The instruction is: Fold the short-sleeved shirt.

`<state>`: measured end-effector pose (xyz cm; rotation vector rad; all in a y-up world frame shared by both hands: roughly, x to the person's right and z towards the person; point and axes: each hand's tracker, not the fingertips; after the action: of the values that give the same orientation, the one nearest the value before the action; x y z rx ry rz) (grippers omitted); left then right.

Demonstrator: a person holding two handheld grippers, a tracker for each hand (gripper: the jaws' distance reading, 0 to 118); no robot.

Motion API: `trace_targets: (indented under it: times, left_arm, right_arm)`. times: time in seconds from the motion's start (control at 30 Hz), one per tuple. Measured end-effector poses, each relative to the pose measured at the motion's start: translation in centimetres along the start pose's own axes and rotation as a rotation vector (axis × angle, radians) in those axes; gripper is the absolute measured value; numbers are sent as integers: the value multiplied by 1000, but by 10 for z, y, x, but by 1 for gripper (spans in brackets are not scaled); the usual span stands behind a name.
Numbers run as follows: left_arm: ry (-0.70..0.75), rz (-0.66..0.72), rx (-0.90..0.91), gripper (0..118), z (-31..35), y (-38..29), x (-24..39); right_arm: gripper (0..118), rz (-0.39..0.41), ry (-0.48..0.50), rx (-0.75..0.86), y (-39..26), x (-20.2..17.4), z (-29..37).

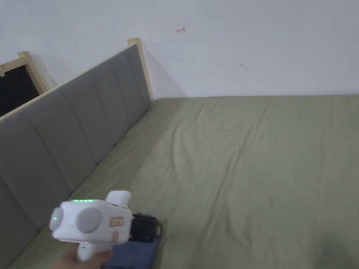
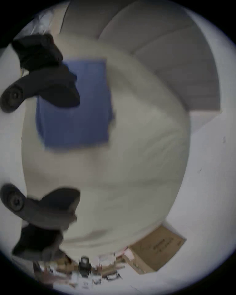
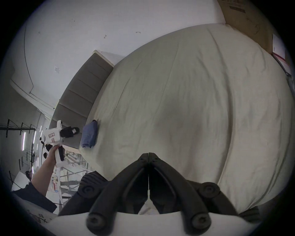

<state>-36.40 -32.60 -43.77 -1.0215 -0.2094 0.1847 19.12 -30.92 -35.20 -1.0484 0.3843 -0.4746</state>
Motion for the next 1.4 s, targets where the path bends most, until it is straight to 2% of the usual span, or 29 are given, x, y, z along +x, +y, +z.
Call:
trace_targets:
  times: [0.03, 0.07, 0.13, 0.2, 0.37, 0.5, 0.67, 0.77, 0.8, 0.87, 0.9, 0.93, 0.97, 1.0, 1.03, 1.1, 1.13, 1.2, 1.3, 1.4]
  left_arm:
    - [-58, 22, -24, 10, -12, -4, 20]
    - [-91, 43, -21, 0, -24, -10, 41]
    - [-92, 36, 1, 0, -39, -26, 94]
    - [-110, -42, 89, 0, -43, -34, 147]
    - [-114, -118, 400, 0, -3, -33, 246]
    - [-43, -166, 669, 0, 50, -28, 287]
    - [122, -237, 919, 0, 94, -40, 311]
    - [123, -234, 981, 0, 109, -54, 312]
    - [129, -227, 991, 0, 112, -57, 313]
    - [136, -211, 1014, 0, 120, -63, 311]
    - [125, -206, 1026, 5, 123, -65, 309]
    - [110, -206, 1027, 21, 124, -65, 308]
    - [101, -208, 1029, 45, 126, -66, 308]
    - [104, -209, 1026, 70, 126, -67, 308]
    - [99, -205, 1022, 82, 127, -68, 307]
    - [91, -195, 1020, 108, 126, -71, 307]
    - [101, -190, 1022, 116, 124, -73, 308]
    - [113, -198, 1018, 118, 122, -76, 306]
    - [125, -229, 1019, 118, 120, -79, 308]
    - [125, -246, 1013, 118, 119, -80, 311]
  right_arm:
    - [0, 3, -12, 6, 1, 1, 5]
    - [0, 8, -33, 11, 2, 1, 9]
    - [0, 24, -122, 0, 5, 1, 18]
    - [0, 34, -237, -22, 9, 10, 21]
    - [0, 54, -270, 144, 19, 13, 53]
    - [0, 132, -293, 383, 27, 6, 82]
    - [0, 244, -305, 755, 27, -29, 117]
    - [0, 328, -295, 934, 19, -45, 127]
    - [0, 364, -324, 973, 15, -49, 127]
    - [0, 387, -393, 1040, 6, -58, 127]
    - [0, 388, -392, 1063, 1, -57, 127]
    - [2, 383, -396, 1065, -4, -57, 127]
    - [12, 383, -413, 1065, -8, -59, 125]
    - [38, 379, -418, 1068, -14, -57, 124]
    - [59, 372, -420, 1068, -18, -55, 124]
    - [90, 349, -426, 1052, -25, -51, 124]
    - [100, 341, -437, 1043, -27, -48, 123]
    - [103, 335, -460, 1028, -31, -44, 122]
    - [114, 328, -491, 1027, -34, -42, 125]
    - [118, 336, -511, 1035, -36, -44, 127]
